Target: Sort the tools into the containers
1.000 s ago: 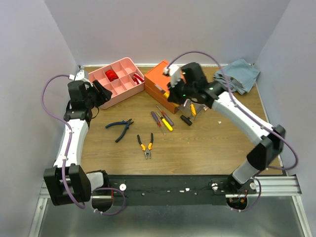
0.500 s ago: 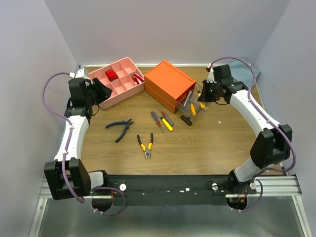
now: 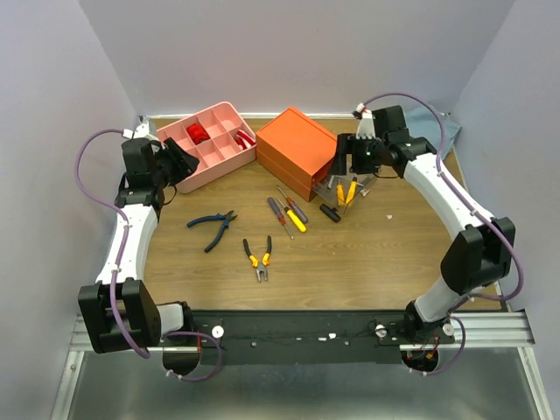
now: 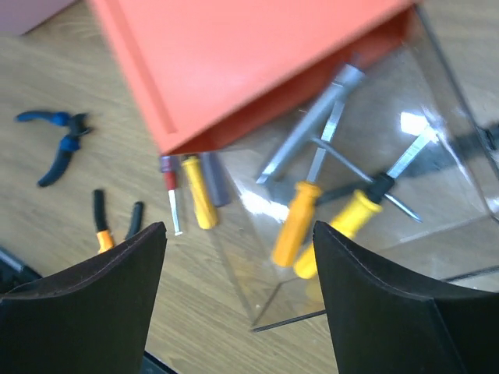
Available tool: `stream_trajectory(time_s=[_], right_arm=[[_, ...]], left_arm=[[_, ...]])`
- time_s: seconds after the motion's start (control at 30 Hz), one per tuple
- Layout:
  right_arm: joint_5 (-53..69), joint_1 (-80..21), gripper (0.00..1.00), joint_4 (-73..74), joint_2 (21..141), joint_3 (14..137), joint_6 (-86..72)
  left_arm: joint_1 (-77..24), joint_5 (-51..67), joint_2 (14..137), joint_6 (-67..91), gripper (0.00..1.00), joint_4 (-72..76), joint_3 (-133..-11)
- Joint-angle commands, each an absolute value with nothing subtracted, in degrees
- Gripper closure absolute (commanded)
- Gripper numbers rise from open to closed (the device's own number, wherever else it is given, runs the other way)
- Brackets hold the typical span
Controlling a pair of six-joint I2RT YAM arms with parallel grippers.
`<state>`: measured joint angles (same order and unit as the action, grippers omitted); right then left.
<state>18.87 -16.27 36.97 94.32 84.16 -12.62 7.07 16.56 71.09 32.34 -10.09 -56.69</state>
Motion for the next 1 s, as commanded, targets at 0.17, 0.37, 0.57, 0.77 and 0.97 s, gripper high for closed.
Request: stream_trajectory(time_s=[0.17, 0.37, 0.57, 0.77, 0.97], right_arm=[[17.14, -38.75, 0.26, 32.7, 91.4, 82.88, 5.35], [12.13, -44.56, 0.29, 29.8, 104.74, 86.28, 5.37], [5.11, -44.56, 0.29, 32.34, 118.71, 97.9, 7.9], [2.72, -44.56, 0.29, 32.78, 124.36, 102.13, 9.58], [3.34, -44.65, 0.35, 33.22, 127.53, 102.39, 9.93]], left_arm=[[7.29, 18.55, 72.42, 34.1, 0.41, -7.21, -56.08], [7.12, 18.46, 70.15, 33.49, 0.41, -7.56, -54.85], [7.21, 18.9, 65.49, 32.87, 0.4, -8.0, -51.16], [7.29, 18.9, 64.42, 31.82, 0.4, -8.7, -49.48], [7.29, 19.16, 64.86, 32.08, 0.39, -8.53, -49.31]])
